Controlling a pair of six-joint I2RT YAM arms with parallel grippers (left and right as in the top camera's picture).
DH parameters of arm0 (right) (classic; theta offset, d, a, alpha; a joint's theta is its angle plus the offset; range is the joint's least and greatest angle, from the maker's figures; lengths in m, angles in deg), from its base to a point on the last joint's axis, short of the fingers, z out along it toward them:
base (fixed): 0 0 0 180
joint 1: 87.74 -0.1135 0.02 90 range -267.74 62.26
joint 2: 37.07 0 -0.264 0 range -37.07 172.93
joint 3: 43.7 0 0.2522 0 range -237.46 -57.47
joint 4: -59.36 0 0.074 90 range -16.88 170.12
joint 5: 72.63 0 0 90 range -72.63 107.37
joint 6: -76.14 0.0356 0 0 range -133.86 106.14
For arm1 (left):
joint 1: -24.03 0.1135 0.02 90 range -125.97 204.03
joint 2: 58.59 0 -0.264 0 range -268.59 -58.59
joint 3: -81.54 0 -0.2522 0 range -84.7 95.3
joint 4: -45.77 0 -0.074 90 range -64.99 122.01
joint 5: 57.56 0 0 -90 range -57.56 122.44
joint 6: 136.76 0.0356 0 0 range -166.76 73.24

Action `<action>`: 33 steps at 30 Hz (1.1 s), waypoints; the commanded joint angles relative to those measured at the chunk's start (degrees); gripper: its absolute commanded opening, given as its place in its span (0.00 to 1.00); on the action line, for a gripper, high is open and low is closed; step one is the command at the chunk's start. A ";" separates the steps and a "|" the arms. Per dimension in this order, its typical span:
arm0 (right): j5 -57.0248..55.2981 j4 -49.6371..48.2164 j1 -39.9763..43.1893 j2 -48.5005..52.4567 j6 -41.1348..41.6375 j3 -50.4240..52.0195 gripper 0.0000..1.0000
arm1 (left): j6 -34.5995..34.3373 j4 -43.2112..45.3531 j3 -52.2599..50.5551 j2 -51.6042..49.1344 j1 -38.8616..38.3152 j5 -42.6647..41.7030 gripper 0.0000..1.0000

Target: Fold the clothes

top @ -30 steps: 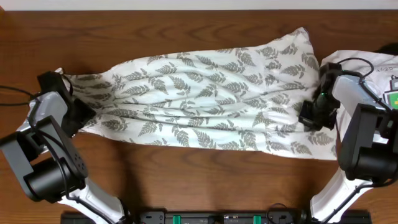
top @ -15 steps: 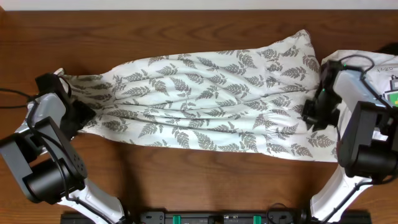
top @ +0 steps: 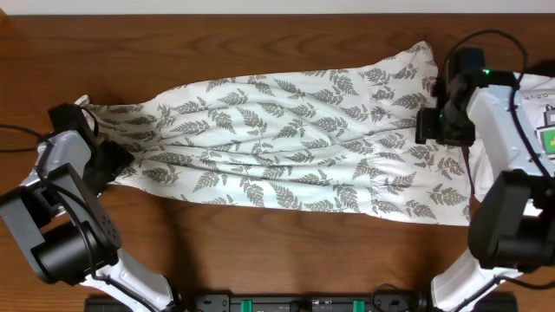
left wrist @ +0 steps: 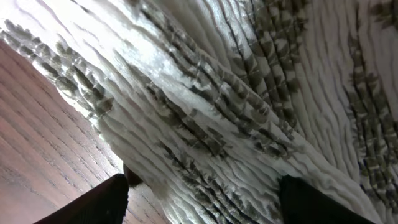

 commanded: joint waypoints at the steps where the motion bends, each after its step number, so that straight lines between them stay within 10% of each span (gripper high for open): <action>1: 0.09 -0.87 -0.85 2.56 -7.82 2.03 0.68 | 0.81 -2.69 -5.99 -6.75 -0.74 -0.66 0.79; 24: -1.44 -7.06 -0.83 7.52 -26.43 3.10 0.75 | 0.81 -2.43 -5.99 -6.75 -0.74 -0.66 0.79; 29: -2.40 -9.07 -0.85 8.98 -26.16 3.10 0.52 | 0.81 -2.43 -5.99 -6.75 -0.74 -0.63 0.79; 33: -2.51 -10.08 -0.85 8.98 -26.14 3.10 0.14 | 0.81 -2.43 -5.99 -6.75 -0.74 -0.66 0.79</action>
